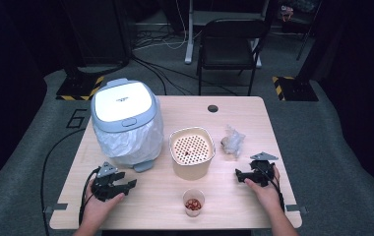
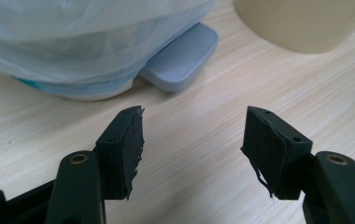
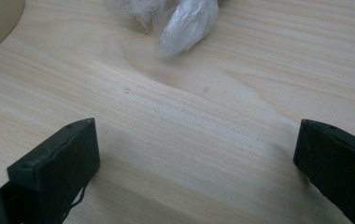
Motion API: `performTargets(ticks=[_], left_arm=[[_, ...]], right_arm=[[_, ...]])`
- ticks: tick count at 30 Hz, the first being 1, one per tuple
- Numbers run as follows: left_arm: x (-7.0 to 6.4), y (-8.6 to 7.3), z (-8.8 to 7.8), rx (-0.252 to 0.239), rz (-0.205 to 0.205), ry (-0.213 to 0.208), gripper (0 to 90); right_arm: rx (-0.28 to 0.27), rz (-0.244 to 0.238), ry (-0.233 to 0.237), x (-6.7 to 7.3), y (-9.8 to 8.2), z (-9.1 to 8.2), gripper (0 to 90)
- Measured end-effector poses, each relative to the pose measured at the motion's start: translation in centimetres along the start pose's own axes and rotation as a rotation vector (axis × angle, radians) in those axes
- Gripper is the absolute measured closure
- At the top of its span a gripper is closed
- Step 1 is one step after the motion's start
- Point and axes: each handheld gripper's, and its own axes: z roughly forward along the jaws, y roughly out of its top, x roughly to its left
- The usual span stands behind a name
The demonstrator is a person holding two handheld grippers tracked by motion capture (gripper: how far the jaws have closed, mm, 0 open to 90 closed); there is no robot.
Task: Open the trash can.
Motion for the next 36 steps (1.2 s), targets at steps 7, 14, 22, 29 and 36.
performTargets(ticks=[7, 14, 22, 29, 36], left_arm=[[-0.9, 0.6, 0.8, -0.004, 0.011, -0.03, 40.6], [-1.5, 1.3, 1.8, 0.007, 0.008, -0.05, 40.5], [-1.6, 2.3, 2.9, -0.01, -0.043, -0.074, 40.6], [-1.2, 3.2, 3.6, -0.01, 0.03, -0.051, 41.3], [-1.0, 3.2, 4.3, -0.006, 0.029, -0.02, 41.4]], right_arm=[[-0.001, 0.0, 0.0, 0.0, 0.0, 0.0, 0.0], [0.0, 0.0, 0.0, 0.0, 0.0, 0.0, 0.0], [0.0, 0.0, 0.001, 0.0, 0.0, 0.0, 0.0], [0.0, 0.0, 0.001, 0.0, 0.0, 0.0, 0.0], [0.001, -0.001, 0.004, 0.0, 0.0, 0.0, 0.0]])
